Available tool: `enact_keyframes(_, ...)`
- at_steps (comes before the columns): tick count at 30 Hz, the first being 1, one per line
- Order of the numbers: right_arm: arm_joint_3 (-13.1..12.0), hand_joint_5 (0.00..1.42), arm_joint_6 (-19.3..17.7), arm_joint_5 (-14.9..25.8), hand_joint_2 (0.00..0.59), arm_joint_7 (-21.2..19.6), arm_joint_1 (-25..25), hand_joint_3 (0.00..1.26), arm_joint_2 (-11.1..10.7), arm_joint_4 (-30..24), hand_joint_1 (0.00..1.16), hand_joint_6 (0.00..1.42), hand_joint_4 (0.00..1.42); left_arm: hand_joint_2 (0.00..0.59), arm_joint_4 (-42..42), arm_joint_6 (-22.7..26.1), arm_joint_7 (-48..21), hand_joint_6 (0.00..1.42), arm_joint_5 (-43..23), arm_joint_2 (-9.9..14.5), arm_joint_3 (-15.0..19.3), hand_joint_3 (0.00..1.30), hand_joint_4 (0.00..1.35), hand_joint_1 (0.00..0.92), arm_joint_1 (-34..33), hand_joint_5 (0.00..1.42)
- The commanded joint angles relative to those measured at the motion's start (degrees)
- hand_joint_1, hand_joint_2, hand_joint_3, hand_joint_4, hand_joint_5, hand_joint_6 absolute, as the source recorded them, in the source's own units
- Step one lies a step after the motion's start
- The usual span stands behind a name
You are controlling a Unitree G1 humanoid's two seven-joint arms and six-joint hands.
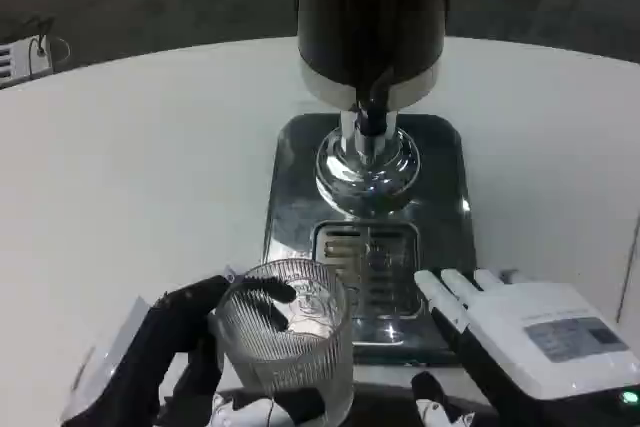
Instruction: Grasp the cup under the faucet to collect the drink, then remove the cup.
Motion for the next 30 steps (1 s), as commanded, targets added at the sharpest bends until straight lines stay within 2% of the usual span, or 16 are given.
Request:
enact_keyframes(1,-0.28,0.00,0.39,0.49,0.586,0.37,-0.06,0.00,0.10,-0.78,0.32,0.00,0.00,0.000,-1.15,-0.17,0.74,1.42,0.00,-0.08,0.41,0.96,1.11,0.579,0.27,1.30)
enact_keyframes(23,-0.96,0.00,1.19,0.84,0.586,0.00,-0.41,0.00,-0.04,-0.35,0.31,0.00,0.00,0.000,-0.18,0.13,0.91,1.42,0.67,-0.41,-0.39,0.96,1.11,0.579,-1.46,1.30)
enact_keyframes(30,-0.65,0.00,1.29,0.45,0.586,-1.18,-0.44,0.00,0.34,-0.03,0.31,0.00,0.00,0.000,2.14,0.33,2.20,1.42,1.92,-1.39,-0.45,0.96,1.11,0.579,-3.75,1.30)
